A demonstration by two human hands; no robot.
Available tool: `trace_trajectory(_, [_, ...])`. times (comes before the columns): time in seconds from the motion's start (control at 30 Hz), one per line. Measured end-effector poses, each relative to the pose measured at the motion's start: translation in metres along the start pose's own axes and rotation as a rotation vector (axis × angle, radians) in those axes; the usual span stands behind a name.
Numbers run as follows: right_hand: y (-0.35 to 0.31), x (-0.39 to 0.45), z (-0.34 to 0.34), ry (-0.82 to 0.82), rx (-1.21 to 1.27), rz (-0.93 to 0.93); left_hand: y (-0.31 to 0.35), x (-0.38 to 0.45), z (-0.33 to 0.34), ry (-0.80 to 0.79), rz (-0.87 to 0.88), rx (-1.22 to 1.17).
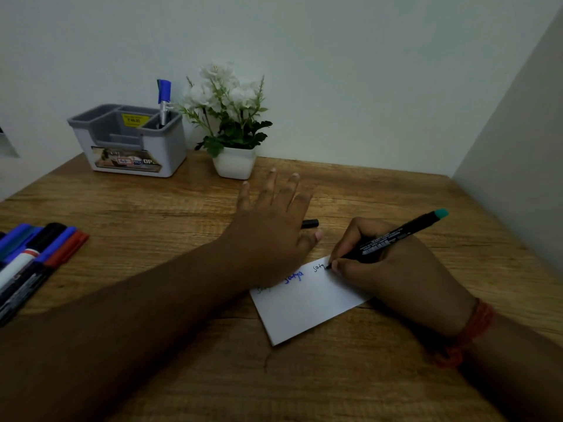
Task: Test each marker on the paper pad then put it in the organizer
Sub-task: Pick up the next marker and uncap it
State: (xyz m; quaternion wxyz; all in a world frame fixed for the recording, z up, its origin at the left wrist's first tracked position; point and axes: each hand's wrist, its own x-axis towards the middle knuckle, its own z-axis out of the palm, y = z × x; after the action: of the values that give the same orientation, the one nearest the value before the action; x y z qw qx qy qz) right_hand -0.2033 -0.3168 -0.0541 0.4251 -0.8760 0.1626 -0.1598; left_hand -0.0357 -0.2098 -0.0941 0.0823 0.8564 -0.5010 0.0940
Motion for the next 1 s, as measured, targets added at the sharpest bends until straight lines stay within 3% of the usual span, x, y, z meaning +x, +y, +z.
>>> trace_trajectory(0.6, [0.001, 0.002, 0.0, 0.049, -0.007, 0.025, -0.001, 0.0, 0.0, 0.014, 0.012, 0.004])
trace_trajectory(1.0, [-0.001, -0.004, 0.002, 0.128, 0.453, 0.172, -0.013, 0.005, -0.009, 0.078, 0.047, 0.093])
